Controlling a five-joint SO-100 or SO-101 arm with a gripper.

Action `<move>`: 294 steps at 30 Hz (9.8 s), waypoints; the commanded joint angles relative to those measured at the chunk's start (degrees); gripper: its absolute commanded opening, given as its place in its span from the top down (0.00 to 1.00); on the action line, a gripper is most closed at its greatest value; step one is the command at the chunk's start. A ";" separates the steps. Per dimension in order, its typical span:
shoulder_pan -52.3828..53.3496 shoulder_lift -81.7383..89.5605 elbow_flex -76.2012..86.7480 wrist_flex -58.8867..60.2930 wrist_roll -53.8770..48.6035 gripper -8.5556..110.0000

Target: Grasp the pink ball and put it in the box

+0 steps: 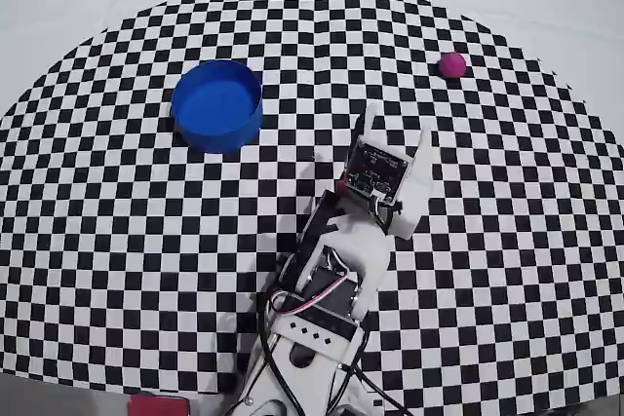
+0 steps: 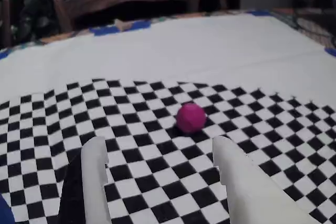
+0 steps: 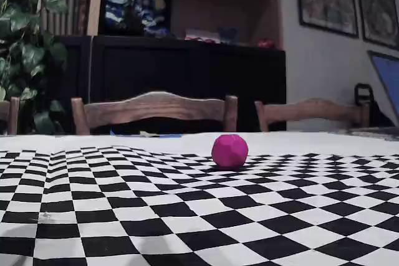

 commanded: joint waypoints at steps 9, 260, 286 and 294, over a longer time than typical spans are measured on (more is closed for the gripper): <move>6.68 -0.70 0.44 -0.44 -0.18 0.74; 3.96 -127.88 -96.77 -8.35 5.19 0.71; 4.83 -136.05 -107.31 -7.12 4.92 0.70; 5.62 -136.76 -107.93 -6.94 4.83 0.70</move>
